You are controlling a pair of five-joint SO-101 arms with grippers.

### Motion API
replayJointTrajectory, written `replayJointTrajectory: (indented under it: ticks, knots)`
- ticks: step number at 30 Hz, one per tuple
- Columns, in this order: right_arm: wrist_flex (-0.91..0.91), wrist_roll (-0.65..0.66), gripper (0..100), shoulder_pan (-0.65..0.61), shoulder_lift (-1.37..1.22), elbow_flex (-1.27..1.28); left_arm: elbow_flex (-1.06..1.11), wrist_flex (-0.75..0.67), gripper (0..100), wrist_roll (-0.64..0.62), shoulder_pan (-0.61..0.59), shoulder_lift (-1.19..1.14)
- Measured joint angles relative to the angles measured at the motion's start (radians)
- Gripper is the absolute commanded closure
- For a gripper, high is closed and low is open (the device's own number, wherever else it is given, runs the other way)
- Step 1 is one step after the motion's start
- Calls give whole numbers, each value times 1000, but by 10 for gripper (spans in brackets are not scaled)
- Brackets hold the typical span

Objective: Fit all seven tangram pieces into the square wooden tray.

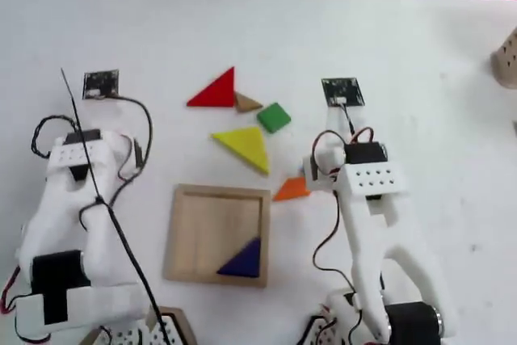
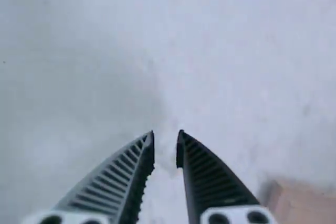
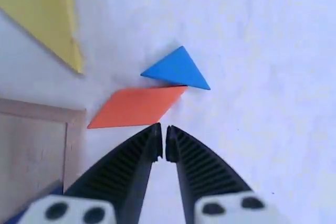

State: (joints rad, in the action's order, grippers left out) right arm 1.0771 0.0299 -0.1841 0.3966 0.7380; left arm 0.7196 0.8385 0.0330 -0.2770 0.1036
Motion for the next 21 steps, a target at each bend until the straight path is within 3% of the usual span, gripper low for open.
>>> replayJointTrajectory:
  ticks: [21]
  knots:
    - [0,0,978,0,0,0,0,2,906,9,-2,-11]
